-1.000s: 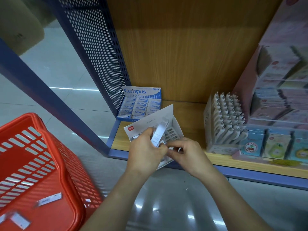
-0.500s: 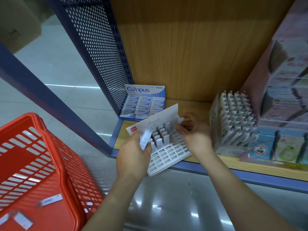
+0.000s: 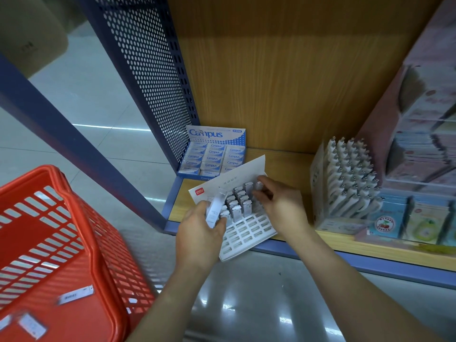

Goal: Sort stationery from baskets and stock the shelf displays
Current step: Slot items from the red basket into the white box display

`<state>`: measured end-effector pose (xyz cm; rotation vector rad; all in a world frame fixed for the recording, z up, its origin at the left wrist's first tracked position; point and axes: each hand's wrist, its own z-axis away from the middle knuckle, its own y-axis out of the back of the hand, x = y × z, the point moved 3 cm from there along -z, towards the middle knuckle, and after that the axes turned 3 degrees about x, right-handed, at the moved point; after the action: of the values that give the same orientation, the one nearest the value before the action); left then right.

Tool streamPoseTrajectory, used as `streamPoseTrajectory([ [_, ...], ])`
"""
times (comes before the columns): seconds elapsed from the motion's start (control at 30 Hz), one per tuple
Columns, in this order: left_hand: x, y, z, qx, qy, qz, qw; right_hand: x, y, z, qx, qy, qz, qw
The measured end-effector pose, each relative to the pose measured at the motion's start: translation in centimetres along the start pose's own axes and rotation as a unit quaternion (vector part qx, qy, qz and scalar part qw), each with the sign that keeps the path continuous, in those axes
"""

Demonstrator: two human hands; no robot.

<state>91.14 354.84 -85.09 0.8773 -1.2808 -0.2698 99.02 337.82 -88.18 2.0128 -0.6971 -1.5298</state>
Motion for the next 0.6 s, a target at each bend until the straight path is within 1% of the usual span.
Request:
streamPoseTrajectory([
  [0.07, -0.1, -0.2, 0.0, -0.005, -0.002, 0.000, 1.000, -0.5, 0.2, -0.1, 0.011, 0.052, -0.005, 0.999],
  [0.1, -0.1, -0.3, 0.0, -0.007, -0.003, -0.002, 1.000, -0.8, 0.3, -0.1, 0.021, 0.048, -0.037, 0.998],
  [0.13, -0.2, -0.3, 0.0, -0.008, -0.003, -0.006, 1.000, -1.0, 0.4, -0.3, 0.022, 0.007, -0.089, 0.996],
  [0.17, -0.2, -0.3, 0.0, -0.009, -0.002, -0.008, 1.000, -1.0, 0.4, -0.5, 0.013, -0.060, -0.163, 0.985],
  [0.2, -0.3, -0.3, 0.0, -0.010, -0.001, -0.004, 1.000, -1.0, 0.4, -0.7, -0.002, -0.126, -0.228, 0.965],
  [0.23, -0.3, -0.3, 0.0, -0.011, 0.001, 0.000, 1.000, -1.0, 0.4, -0.9, -0.015, -0.173, -0.278, 0.945],
  [0.33, -0.3, -0.3, 0.0, -0.008, 0.002, -0.001, 1.000, -1.3, 0.6, -1.5, -0.047, -0.202, -0.283, 0.937],
  [0.43, -0.4, -0.4, 0.0, -0.008, 0.004, 0.000, 1.000, -1.1, 0.8, -2.1, -0.032, -0.223, -0.268, 0.937],
  [0.47, -0.5, -0.4, 0.0, -0.008, 0.004, 0.000, 1.000, -1.1, 1.0, -2.1, -0.033, -0.223, -0.246, 0.943],
  [0.53, -0.4, -0.4, 0.0, -0.007, -0.004, -0.007, 1.000, -1.2, 0.8, -1.8, -0.059, -0.216, -0.201, 0.954],
  [0.6, -0.1, -0.4, 0.0, -0.004, -0.019, -0.021, 1.000, -1.2, 0.2, -0.9, -0.083, -0.231, -0.231, 0.941],
])
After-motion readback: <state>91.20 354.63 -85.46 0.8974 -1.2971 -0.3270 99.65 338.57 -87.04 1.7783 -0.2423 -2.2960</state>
